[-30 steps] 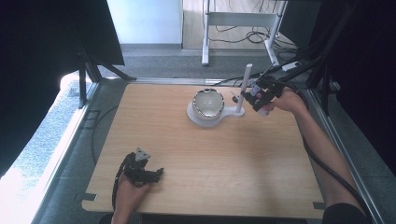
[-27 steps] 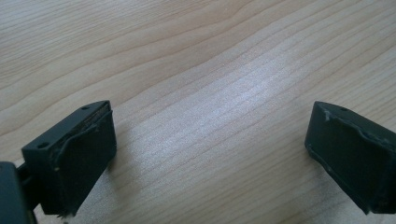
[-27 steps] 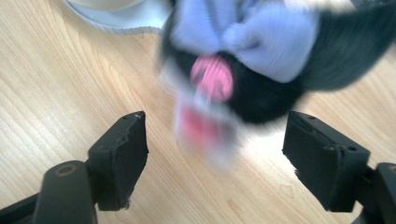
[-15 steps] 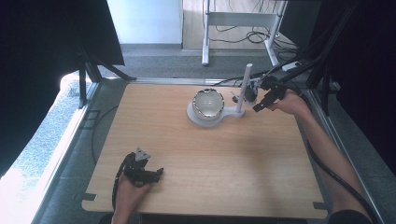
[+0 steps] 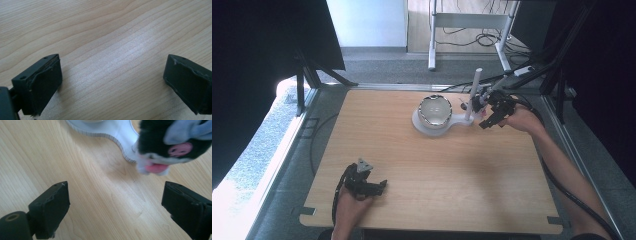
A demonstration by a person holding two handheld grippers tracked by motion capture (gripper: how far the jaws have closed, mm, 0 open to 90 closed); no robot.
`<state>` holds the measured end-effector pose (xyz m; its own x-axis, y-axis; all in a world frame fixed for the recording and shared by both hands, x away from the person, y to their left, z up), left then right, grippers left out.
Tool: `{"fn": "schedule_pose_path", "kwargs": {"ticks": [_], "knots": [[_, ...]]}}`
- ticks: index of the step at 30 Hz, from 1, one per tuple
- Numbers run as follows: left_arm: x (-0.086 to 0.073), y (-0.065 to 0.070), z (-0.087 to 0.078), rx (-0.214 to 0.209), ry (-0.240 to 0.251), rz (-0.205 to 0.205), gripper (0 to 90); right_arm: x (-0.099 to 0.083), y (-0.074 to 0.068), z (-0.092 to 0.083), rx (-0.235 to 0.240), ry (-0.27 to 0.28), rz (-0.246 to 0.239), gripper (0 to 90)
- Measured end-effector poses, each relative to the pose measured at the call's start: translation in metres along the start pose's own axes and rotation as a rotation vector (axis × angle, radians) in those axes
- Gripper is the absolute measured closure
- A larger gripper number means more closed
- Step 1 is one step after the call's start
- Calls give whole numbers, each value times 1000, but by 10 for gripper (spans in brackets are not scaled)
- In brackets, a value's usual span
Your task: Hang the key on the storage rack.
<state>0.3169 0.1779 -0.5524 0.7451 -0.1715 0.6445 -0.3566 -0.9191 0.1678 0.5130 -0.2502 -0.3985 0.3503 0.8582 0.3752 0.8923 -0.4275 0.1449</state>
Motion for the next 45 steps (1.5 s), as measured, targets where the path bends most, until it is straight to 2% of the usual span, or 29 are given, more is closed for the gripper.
{"fn": "schedule_pose_path", "kwargs": {"ticks": [9, 21, 25, 35, 45], "knots": [[0, 0, 0, 0, 0, 0, 19, -4, -18, -2, -1, 11, -55, 58], [0, 0, 0, 0, -1, 0, 19, -11, -35, -8, 11, 63, -67, 61], [0, 0, 0, 1, -1, 0, 19, -13, -44, -11, 9, 88, -91, 72], [0, 0, 0, 1, 0, 3, 19, -23, -60, -15, -4, 115, -110, 74], [0, 0, 0, 1, 0, 4, 19, -37, -74, -16, -27, 119, -120, 0]]}}
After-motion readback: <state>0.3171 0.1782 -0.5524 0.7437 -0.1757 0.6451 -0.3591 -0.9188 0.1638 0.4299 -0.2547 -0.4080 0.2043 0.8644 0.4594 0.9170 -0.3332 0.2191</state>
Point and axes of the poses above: each handheld gripper's, and its own axes: z roughly forward along the jaws, x roughly out of its top, y roughly to its right, the point moved 4 cm from there along z, roughly forward along the jaws, and after that the axes turned 12 degrees about -z, right-handed, at the moved point
